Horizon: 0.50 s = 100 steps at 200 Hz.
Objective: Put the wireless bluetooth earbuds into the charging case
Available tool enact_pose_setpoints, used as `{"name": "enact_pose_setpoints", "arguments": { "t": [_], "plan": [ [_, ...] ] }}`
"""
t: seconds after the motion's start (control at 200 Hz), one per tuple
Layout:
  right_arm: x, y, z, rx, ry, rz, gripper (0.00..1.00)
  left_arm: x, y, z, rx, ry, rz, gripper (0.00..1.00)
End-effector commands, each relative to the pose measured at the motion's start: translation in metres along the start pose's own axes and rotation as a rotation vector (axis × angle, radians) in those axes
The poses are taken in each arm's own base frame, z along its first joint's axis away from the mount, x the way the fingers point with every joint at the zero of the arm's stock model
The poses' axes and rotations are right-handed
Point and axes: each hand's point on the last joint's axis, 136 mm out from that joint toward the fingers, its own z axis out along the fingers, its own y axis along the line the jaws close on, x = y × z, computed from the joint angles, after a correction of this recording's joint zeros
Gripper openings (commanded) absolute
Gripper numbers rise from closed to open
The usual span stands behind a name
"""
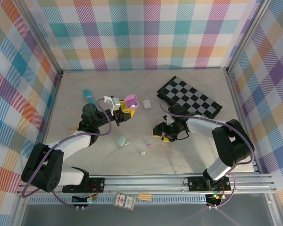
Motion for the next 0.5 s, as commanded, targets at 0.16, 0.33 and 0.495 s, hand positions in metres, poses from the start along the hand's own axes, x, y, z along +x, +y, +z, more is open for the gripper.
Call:
{"name": "enact_pose_setpoints", "arguments": {
  "t": [0.16,0.33,0.495],
  "plan": [
    [-0.012,0.005,0.009,-0.029,-0.024,0.1,0.59,-0.006,0.001,-0.003,-0.002,-0.018,0.025,0.29],
    [-0.026,0.004,0.013,-0.006,-0.041,0.103,0.58,-0.006,0.0,-0.004,-0.003,-0.011,0.031,0.29],
    [-0.038,0.006,0.011,0.021,-0.064,0.09,0.56,-0.008,-0.002,-0.005,-0.001,-0.007,0.033,0.29]
  ]
}}
